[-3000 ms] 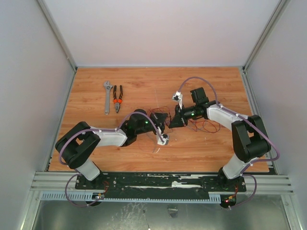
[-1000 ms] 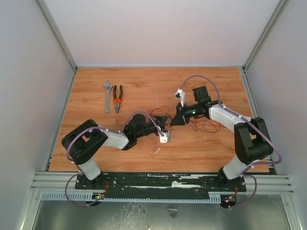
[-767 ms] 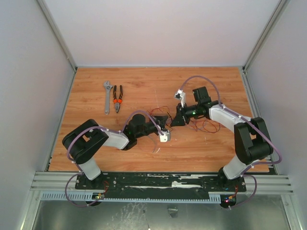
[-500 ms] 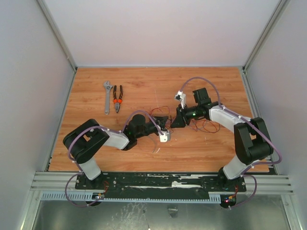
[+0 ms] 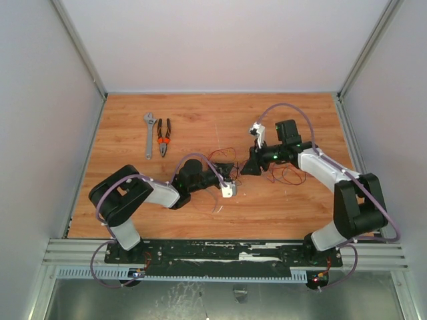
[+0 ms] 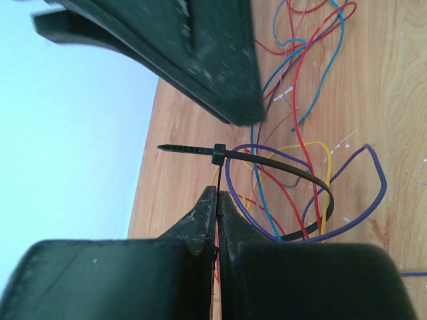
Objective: Zip-tie the wires
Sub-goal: Tie the cable at the center of the board.
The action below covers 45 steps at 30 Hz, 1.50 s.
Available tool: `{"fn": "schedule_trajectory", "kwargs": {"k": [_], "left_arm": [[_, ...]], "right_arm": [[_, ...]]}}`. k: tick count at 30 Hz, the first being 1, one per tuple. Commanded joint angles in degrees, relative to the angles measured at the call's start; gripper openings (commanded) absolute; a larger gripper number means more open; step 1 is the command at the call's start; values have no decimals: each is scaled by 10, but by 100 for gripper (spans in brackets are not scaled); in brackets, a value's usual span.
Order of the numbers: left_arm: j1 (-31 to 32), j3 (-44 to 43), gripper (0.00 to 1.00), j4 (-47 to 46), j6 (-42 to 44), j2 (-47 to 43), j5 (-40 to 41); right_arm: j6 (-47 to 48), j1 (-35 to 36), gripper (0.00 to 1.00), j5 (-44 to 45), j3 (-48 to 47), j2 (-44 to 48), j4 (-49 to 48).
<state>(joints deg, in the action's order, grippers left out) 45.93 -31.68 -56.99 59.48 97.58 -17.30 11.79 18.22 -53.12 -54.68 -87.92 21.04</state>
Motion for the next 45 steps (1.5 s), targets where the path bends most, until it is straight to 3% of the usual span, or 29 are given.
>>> {"fn": "schedule_trajectory", "kwargs": {"k": [1, 13, 23, 45], "left_arm": [[-4, 5, 0, -29, -13, 7, -12], [-4, 6, 0, -34, -20, 10, -16], [-4, 6, 0, -36, -21, 9, -19], [-4, 5, 0, -37, -23, 10, -19]], "right_arm": [[-5, -10, 48, -6, 1, 45, -13], [-47, -5, 54, -42, 6, 44, -72], [-59, 2, 52, -43, 4, 19, -89], [-63, 15, 17, -56, -8, 0, -91]]}}
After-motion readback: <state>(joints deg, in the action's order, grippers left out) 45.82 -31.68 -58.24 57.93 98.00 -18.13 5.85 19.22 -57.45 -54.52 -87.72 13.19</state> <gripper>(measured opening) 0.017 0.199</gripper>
